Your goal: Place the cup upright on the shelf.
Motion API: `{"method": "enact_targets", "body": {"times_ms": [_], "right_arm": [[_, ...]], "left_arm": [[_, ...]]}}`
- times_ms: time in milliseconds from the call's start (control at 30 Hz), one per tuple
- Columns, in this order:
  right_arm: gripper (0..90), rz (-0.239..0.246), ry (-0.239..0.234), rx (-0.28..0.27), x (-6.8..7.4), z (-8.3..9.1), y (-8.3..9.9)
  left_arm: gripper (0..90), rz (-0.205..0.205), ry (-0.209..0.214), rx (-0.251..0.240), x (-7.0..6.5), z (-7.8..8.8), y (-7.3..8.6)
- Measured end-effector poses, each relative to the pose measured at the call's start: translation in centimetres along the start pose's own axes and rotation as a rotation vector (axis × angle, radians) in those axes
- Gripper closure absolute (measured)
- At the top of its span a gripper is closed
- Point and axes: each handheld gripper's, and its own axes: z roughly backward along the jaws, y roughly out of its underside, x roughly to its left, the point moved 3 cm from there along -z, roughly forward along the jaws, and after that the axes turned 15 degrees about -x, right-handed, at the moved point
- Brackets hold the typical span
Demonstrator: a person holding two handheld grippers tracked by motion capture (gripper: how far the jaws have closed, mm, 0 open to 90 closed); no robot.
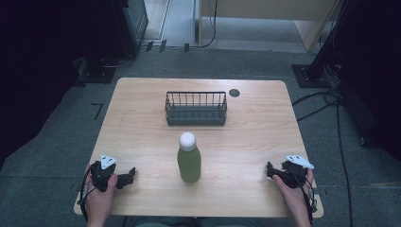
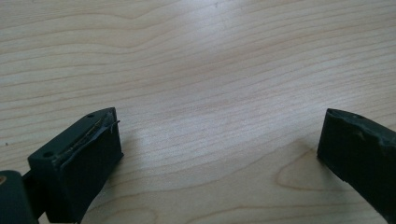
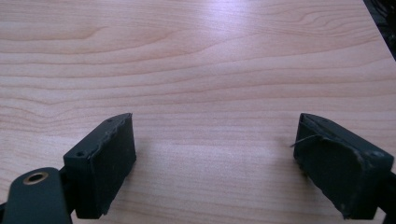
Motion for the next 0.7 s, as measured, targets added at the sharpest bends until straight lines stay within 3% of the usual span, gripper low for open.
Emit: {"method": "enact_targets", "body": {"times_ms": [267,400,700], "right_arm": [[12.8,0.009,0.012,-0.008,0.4,0.3,-0.2],[12.7,-0.012,-0.035,-0.032,1.5,1.1,-1.0],[12.8,0.02,-0.129,-0.072,4.4,2.7,-2.5]], "left_arm": [[0.1,0.003,-0.006,0.003,0.0,0.0,0.0],[0.0,0.003,-0.005,0.002,0.0,0.0,0.0],[0.1,0.003,-0.006,0.003,0.0,0.0,0.0]]}}
